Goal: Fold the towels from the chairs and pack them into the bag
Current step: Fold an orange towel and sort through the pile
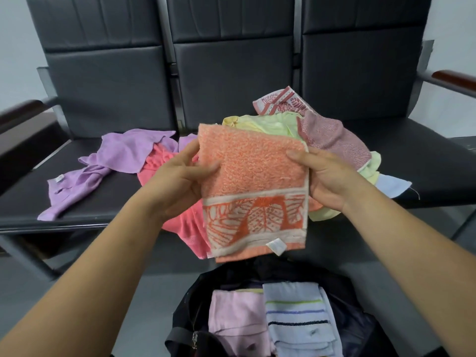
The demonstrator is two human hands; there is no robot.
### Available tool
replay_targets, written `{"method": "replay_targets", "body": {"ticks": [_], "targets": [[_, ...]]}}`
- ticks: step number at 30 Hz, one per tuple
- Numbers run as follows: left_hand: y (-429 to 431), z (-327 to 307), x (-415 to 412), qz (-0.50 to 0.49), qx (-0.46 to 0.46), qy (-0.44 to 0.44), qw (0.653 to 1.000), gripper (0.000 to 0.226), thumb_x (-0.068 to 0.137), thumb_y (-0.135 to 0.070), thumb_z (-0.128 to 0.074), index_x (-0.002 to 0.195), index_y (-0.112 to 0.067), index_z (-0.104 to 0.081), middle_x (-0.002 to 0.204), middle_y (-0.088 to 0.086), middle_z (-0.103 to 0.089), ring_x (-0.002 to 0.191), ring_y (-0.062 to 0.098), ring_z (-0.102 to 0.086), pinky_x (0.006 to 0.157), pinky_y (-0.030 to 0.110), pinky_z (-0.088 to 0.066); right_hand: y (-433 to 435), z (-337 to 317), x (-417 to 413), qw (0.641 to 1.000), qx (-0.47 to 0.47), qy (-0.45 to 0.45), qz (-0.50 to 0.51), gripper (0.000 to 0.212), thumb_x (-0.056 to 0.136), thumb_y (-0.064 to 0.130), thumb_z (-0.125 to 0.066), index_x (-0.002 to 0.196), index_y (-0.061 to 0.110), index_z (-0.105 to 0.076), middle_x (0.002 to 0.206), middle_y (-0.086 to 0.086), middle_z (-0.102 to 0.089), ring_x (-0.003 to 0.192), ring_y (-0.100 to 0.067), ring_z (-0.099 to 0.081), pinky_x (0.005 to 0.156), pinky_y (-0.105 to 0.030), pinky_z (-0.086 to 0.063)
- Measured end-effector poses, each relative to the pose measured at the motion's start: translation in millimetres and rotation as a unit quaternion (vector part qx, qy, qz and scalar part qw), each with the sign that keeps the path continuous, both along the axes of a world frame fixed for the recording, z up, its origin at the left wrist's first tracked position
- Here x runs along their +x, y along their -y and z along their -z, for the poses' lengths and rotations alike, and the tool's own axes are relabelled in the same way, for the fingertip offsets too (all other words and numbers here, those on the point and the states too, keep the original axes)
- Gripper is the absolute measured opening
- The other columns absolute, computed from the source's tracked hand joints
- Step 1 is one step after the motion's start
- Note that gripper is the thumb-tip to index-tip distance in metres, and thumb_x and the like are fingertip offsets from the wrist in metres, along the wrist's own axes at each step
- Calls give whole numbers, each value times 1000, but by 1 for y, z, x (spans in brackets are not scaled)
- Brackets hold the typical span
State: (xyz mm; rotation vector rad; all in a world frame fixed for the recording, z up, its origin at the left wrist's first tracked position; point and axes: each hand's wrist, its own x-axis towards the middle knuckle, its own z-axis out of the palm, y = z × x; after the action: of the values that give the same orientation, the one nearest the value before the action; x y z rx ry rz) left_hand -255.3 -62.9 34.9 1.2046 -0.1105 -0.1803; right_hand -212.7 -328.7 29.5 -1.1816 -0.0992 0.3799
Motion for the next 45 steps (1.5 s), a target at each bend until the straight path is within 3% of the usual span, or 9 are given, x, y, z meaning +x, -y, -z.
{"method": "replay_targets", "body": {"ticks": [5, 10, 15, 18, 21, 25, 31, 37, 45], "targets": [[0, 11, 6, -73, 113, 5, 991, 31, 96, -4, -57, 125, 1, -63, 112, 13, -74, 105, 26, -71, 83, 32, -61, -3, -1, -1, 999, -12, -4, 38, 14, 94, 12, -65, 103, 1, -68, 88, -13, -75, 78, -23, -76, 65, -34, -63], [5, 12, 6, -132, 188, 37, 973, 21, 104, -24, -53, 121, -23, -66, 117, 3, -73, 108, 23, -71, 86, 41, -60, -4, 2, 0, 999, 43, -16, -13, 35, 89, 8, -65, 121, -5, -62, 111, -19, -73, 98, -29, -73, 79, -40, -62], [-5, 5, 1, 5, 186, 58, 981, 54, 89, -3, -69, 139, -14, -53, 122, 13, -72, 114, 27, -69, 93, 36, -58, 3, 7, 5, 1000, 9, -2, 19, 48, 77, 3, -69, 123, -8, -60, 110, -21, -74, 98, -30, -74, 80, -39, -63], [1, 2, -4, -53, 273, 79, 957, 41, 88, 3, -70, 128, -7, -64, 107, 9, -77, 100, 19, -75, 80, 20, -58, 4, 9, 5, 996, -40, 35, 68, 28, 86, 4, -69, 115, 7, -66, 99, -12, -76, 91, -25, -74, 77, -39, -63], [3, 9, -2, -132, 256, 59, 956, 25, 87, -3, -73, 112, -4, -73, 101, 8, -78, 96, 22, -75, 82, 29, -62, 3, 8, 3, 991, -97, 53, 77, 16, 94, 12, -67, 110, 14, -69, 99, -9, -77, 90, -24, -74, 76, -40, -63], [4, 11, 0, -156, 216, 33, 963, 21, 91, -13, -71, 110, -8, -74, 106, 8, -78, 99, 25, -74, 94, 43, -59, 3, 2, -3, 999, 4, -27, 29, 28, 95, 20, -65, 117, 4, -66, 108, -17, -73, 93, -28, -74, 77, -45, -63], [6, 10, -1, -107, 173, 76, 976, 41, 88, 2, -68, 128, -7, -64, 115, 7, -75, 105, 19, -73, 86, 27, -59, 10, 0, -3, 999, 50, -12, -4, 48, 84, 9, -68, 128, -8, -59, 116, -24, -70, 105, -33, -72, 83, -43, -62], [7, 10, 0, -196, 205, 102, 953, 18, 85, -7, -75, 102, -9, -76, 97, 5, -78, 92, 13, -74, 80, 21, -57, 14, 9, -3, 985, -60, 106, 126, 13, 89, 7, -71, 101, 4, -73, 95, -10, -78, 90, -21, -75, 76, -31, -60], [23, 7, -8, -165, 149, 151, 963, 32, 98, -11, -61, 130, -10, -62, 109, 2, -76, 105, 17, -72, 85, 25, -57, 15, 6, -9, 967, -80, 179, 165, 9, 97, 14, -65, 104, 14, -71, 104, -7, -77, 101, -26, -74, 88, -42, -59]]}}
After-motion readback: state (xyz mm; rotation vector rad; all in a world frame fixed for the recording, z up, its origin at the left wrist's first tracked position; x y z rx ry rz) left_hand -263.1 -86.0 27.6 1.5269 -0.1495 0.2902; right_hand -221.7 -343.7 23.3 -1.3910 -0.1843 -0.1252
